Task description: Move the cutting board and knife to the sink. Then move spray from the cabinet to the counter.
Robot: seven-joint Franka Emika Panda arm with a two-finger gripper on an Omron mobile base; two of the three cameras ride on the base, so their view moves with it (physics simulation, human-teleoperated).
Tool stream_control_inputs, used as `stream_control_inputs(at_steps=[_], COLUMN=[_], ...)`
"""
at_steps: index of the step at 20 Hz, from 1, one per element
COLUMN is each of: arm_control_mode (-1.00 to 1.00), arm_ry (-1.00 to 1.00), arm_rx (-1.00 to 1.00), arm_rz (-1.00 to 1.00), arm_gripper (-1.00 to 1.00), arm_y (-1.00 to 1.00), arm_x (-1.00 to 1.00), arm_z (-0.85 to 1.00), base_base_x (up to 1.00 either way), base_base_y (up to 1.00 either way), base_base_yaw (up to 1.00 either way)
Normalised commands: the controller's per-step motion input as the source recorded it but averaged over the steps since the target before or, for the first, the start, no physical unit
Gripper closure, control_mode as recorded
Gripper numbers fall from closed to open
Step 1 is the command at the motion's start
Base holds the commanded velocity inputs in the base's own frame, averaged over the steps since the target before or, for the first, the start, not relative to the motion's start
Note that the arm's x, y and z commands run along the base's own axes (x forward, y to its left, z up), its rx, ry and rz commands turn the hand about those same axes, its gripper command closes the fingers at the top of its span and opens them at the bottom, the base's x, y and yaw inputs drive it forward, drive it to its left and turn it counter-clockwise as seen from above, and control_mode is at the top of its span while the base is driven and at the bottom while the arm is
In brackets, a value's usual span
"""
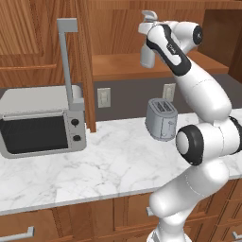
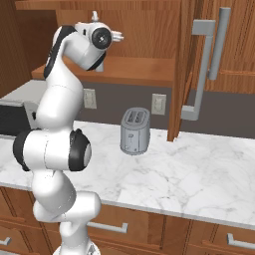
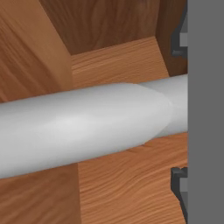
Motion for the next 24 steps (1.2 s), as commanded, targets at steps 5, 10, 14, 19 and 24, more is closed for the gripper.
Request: stream_control_inputs(at_steps=[5, 10, 14, 19, 24], arm_control_mode=[-1.0, -1.0, -1.0, -1.0, -1.0], arm_ry=[-0.04, 0.0, 0.0, 0.0, 0.0], arm_rx=[0.0, 0.0, 0.0, 0.0, 0.0], arm_rz=[0.0, 0.0, 0.0, 0.0, 0.0], arm_gripper=[-1.0, -1.0, -1.0, -1.0, 1.0], arm_y=[0.0, 0.0, 0.0, 0.0, 0.0], arm_x=[0.04, 0.0, 0.0, 0.0, 0.0], arm_z=[0.0, 0.0, 0.0, 0.0, 0.0], base_base_x=[0.0, 0.0, 0.0, 0.0, 0.0], base_base_y=[0.0, 0.0, 0.0, 0.0, 0.0], base_base_yaw=[0.0, 0.0, 0.0, 0.0, 0.0])
